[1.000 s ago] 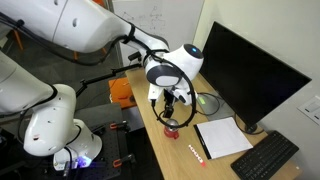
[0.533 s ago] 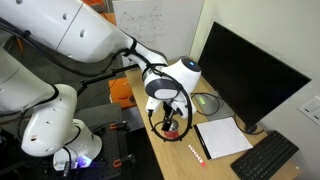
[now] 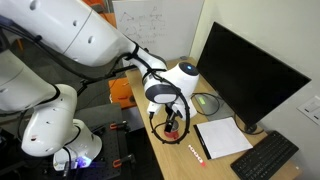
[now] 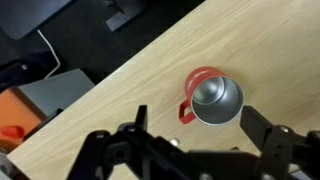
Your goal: Move the cup slightly to the left on the table
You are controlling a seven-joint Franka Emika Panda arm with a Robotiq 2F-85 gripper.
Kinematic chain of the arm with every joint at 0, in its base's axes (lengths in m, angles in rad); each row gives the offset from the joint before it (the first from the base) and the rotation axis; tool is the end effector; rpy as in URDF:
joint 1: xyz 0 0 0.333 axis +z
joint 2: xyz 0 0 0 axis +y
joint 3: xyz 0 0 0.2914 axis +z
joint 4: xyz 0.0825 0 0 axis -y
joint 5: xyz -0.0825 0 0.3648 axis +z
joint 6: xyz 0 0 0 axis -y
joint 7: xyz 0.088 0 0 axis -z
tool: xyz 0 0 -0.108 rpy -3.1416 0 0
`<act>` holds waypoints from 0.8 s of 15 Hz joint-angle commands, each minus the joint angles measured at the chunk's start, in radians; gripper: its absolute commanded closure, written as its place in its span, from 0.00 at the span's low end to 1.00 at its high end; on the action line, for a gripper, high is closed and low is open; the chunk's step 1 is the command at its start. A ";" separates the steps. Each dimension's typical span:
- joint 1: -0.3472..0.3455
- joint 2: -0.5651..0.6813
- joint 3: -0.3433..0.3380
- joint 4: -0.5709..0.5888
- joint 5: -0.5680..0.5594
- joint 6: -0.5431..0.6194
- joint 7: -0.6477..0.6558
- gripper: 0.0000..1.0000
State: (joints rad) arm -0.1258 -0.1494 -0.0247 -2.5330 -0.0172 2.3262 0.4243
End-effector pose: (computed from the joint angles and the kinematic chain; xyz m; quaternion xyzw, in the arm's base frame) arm 0.4257 -0.0647 0.3123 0.9603 -0.2773 -0.0279 0.0081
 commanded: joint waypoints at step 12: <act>0.110 0.382 -0.086 0.090 -0.160 0.253 0.288 0.25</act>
State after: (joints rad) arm -0.0599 0.1836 -0.0722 -2.4739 -0.1419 2.5547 0.6746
